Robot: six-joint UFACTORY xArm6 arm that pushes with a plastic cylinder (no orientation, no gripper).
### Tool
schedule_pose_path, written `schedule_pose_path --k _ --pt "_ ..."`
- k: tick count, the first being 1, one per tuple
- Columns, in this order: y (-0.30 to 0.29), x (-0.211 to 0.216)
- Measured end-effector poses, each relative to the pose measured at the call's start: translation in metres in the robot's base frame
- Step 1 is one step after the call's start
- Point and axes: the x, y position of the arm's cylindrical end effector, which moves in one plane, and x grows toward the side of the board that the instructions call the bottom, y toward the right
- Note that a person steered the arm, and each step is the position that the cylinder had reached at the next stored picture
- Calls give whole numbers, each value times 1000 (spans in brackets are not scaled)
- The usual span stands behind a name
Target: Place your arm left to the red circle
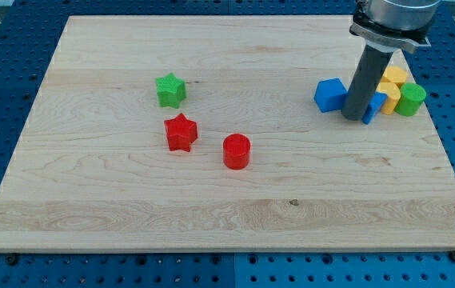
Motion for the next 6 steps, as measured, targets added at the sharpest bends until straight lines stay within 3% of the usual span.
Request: schedule_pose_path --k 2,4,6 --pt "-9 8" --pt "-21 108" --pt "-116 126"
